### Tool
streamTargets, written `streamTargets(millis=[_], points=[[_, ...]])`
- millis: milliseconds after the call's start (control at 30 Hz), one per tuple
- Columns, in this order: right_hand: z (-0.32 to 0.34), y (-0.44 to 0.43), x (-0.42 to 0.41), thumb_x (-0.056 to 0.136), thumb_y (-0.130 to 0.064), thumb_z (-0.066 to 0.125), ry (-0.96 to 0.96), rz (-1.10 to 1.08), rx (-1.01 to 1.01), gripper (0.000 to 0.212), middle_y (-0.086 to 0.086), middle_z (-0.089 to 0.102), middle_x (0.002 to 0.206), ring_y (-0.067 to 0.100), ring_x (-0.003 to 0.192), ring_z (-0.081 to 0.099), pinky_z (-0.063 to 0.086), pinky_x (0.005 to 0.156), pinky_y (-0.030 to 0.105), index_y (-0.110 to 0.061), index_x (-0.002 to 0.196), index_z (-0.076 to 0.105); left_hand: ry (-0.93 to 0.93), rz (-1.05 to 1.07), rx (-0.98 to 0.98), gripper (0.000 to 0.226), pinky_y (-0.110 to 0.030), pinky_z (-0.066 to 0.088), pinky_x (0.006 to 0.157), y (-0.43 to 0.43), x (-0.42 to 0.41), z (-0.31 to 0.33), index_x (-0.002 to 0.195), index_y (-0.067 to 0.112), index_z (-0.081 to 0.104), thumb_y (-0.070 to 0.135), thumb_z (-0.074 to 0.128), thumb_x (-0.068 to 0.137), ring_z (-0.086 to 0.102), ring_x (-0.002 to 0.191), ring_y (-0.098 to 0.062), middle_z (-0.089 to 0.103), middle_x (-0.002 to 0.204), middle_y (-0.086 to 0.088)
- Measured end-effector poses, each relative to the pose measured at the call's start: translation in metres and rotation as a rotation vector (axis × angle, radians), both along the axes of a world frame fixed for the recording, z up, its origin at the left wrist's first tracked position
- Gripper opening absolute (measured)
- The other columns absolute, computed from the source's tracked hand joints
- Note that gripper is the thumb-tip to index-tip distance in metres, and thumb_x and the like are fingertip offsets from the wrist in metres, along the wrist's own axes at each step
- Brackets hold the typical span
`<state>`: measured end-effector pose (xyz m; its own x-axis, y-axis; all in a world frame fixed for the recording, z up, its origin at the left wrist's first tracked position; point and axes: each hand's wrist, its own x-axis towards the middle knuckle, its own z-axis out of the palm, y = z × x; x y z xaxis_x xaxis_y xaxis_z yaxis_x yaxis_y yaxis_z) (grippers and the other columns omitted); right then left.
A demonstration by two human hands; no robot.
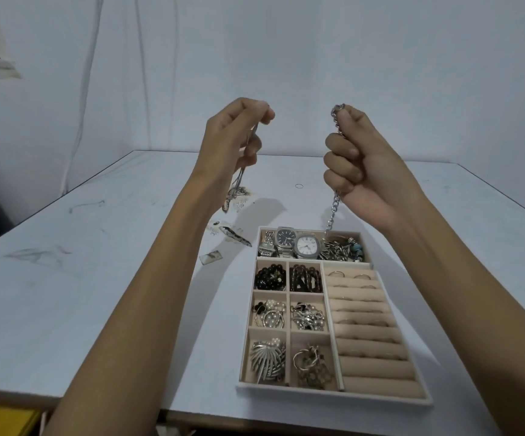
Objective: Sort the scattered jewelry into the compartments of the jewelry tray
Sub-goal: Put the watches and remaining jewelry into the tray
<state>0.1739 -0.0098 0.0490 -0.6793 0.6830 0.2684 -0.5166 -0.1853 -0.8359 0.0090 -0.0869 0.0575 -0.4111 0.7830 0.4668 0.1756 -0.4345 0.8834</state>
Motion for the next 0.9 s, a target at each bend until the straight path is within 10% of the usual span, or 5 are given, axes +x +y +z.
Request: streamTargets(millis=[267,900], points=[[0.000,-0.021,0.015,0.100,-0.026,0.043,-0.033,0.107,0.085,0.014,-0.009,0.023,0.054,0.008,0.042,0.009,0.010,0.038,0.020,-0.027,0.087,0.050,0.180,-0.242,0.090,0.012,-0.026,0.048,0.064,-0.024,0.006,0.000,0.093,0.010,0.058,0.012,0.048,0.098,0.057,0.074,-0.016,0.062,0.082,-0.001],[-0.014,-0.037,0.014,0.098,-0.025,0.044,-0.016,0.209,0.006,0.014,-0.009,0.024,0.052,0.007,0.040,0.009,0.008,0.038,0.020,-0.025,0.086,0.050,0.180,-0.368,0.030,0.009,-0.025,0.053,0.066,-0.043,0.002,-0.022,0.071,0.024,0.072,0.024,0.077,0.064,0.063,0.056,-0.012,0.067,0.077,0.006]])
